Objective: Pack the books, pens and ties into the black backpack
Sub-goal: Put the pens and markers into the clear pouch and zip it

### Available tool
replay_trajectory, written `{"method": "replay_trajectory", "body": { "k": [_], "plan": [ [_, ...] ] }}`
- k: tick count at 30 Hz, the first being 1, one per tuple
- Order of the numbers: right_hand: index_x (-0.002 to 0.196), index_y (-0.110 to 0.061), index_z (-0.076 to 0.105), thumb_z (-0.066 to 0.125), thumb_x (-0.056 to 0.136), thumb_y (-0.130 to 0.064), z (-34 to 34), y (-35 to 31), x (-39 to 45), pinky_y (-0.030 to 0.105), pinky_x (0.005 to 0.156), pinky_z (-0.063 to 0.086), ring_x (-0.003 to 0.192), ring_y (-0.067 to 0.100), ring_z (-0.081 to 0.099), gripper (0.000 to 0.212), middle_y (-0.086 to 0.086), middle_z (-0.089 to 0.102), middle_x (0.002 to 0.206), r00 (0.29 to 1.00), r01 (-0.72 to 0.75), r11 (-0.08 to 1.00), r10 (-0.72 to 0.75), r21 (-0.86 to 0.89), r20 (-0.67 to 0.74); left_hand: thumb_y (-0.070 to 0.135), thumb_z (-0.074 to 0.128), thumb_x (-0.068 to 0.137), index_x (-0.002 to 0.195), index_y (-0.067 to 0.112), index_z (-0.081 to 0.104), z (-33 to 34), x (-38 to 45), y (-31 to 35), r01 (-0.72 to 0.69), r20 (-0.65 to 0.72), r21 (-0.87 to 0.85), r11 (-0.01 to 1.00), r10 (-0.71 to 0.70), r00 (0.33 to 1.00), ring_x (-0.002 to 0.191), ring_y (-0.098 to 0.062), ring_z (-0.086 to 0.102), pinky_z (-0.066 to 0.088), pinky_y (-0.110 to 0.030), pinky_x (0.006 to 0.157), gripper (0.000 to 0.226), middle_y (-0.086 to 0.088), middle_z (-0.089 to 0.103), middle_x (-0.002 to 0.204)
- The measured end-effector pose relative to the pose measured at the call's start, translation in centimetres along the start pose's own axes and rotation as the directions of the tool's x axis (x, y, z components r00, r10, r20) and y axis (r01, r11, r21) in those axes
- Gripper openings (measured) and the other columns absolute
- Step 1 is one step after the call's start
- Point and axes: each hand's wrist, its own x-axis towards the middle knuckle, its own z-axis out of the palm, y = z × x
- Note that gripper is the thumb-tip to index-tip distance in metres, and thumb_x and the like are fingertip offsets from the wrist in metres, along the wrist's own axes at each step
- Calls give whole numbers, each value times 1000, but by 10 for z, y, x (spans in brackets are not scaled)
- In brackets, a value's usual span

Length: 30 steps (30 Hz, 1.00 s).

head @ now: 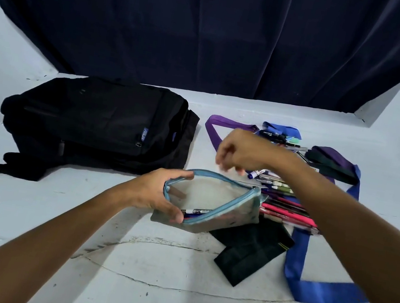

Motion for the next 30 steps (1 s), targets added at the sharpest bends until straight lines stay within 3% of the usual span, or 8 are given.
{"method": "replay_trajectory", "body": {
  "k": [3, 6, 9, 17, 20, 22, 26, 30],
  "plan": [
    [75, -6, 71, 61, 82, 6, -11, 40, -13, 21, 54, 46, 45, 6, 57, 18, 1, 70, 70, 993, -86, 995, 90, 49, -77, 67, 91, 25, 147, 25, 40, -1, 1, 0, 7, 16, -14, 1000, -7, 1000, 118, 1, 59, 47, -31, 106, 138, 15, 49, 142],
    [69, -10, 70, 62, 79, 8, 4, 79, -25, 25, 59, 48, 50, 10, 61, 23, -1, 70, 66, 969, -223, 973, 229, -65, 95, 66, 92, 25, 146, 26, 42, -2, 3, -1, 13, 21, 4, 1000, -13, 1000, 120, -5, 58, 47, -34, 106, 137, 16, 49, 141],
    [73, -11, 70, 78, 73, -5, 27, 97, -36, 21, 54, 44, 49, 8, 58, 10, -4, 68, 62, 923, -287, 936, 327, -203, 204, 64, 93, 23, 146, 25, 41, -4, 5, -1, 13, 27, -7, 1000, -13, 1000, 120, -4, 58, 45, -36, 108, 139, 17, 49, 141],
    [72, -20, 55, 83, 71, -17, 51, 93, -40, 27, 58, 40, 71, 15, 52, 28, -4, 53, 73, 929, -320, 899, 360, -300, 88, 69, 90, 22, 147, 26, 40, -4, 6, 1, 17, 35, 27, 1000, -18, 999, 129, -5, 50, 39, -35, 113, 142, 19, 49, 142],
    [70, -12, 64, 77, 76, -13, 46, 99, -38, 26, 53, 36, 63, 12, 52, 15, -4, 57, 66, 942, -276, 923, 315, -267, 117, 70, 89, 22, 147, 27, 40, -4, 4, 3, 12, 42, 23, 1000, -13, 999, 128, -7, 51, 42, -35, 110, 142, 18, 48, 142],
    [66, -18, 64, 71, 82, -7, 32, 100, -38, 22, 54, 36, 61, 6, 52, 20, -8, 59, 65, 956, -248, 951, 271, -184, 114, 69, 89, 21, 147, 26, 39, -4, 3, 3, 10, 51, 5, 1000, -10, 999, 122, -5, 57, 49, -29, 102, 143, 18, 47, 140],
    [72, -12, 64, 62, 90, -3, -10, 93, -40, 28, 64, 48, 67, 19, 60, 20, 5, 68, 76, 981, -192, 980, 194, 54, -24, 65, 91, 23, 149, 23, 37, -5, 3, 4, -17, 56, -44, 999, 20, 998, 110, 5, 61, 52, -20, 92, 143, 14, 47, 142],
    [87, 6, 63, 61, 92, -2, -38, 60, -37, 14, 46, 41, 46, 4, 51, 10, 9, 65, 72, 921, 3, 954, 113, 299, -372, 63, 92, 24, 150, 22, 35, -3, 3, 3, -19, 57, -48, 999, 21, 998, 111, -1, 63, 52, -24, 94, 144, 15, 46, 143]
  ]
}}
